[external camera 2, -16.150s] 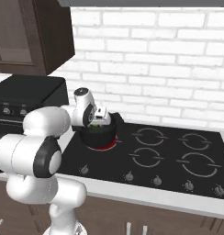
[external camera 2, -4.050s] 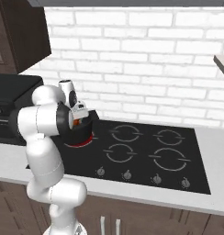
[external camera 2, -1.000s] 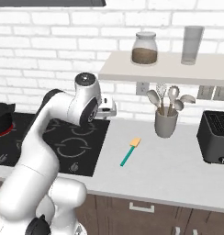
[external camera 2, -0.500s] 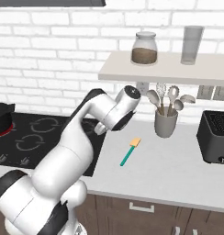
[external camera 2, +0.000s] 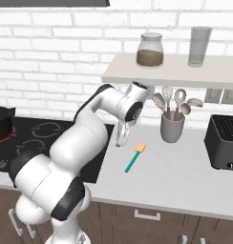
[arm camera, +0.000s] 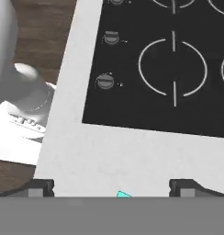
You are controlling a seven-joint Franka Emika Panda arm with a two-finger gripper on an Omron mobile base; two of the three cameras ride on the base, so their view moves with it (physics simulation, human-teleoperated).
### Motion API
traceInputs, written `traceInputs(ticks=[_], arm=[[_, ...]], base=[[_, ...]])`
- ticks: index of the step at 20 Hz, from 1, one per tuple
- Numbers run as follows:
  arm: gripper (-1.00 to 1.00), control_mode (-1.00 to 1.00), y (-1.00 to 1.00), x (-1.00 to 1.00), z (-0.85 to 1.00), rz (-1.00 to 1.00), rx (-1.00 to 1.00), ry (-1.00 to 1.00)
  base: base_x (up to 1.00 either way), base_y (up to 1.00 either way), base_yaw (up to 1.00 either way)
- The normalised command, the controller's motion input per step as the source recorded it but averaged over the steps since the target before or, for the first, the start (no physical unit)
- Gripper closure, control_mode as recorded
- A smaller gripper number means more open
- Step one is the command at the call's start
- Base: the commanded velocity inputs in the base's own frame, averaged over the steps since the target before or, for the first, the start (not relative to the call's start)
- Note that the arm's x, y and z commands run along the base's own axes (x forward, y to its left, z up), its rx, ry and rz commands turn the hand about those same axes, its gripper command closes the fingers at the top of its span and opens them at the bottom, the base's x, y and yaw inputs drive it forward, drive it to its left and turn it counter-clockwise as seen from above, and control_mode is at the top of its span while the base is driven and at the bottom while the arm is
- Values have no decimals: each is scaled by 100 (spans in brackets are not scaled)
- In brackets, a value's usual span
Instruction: Put the tomato and avocado in the pot. Retrieve the spatula and lightly stir the vegetables in the pot.
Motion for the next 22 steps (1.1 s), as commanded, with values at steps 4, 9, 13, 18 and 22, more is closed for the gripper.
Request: traceInputs(ticks=[4, 9, 13, 18, 22], arm=[[-100, -100, -4, -50, -37, 73, -32, -19], [-100, -100, -11, -74, -37, 46, -23, -43], [-100, -100, -6, -21, -33, 23, -5, -37], [-100, -100, 15, 12, -39, 11, -4, -18], [-100, -100, 1, 30, -36, 9, -16, -1]], base=[[0, 0, 0], [0, 0, 0], [0, 0, 0], [0, 0, 0], [0, 0, 0]])
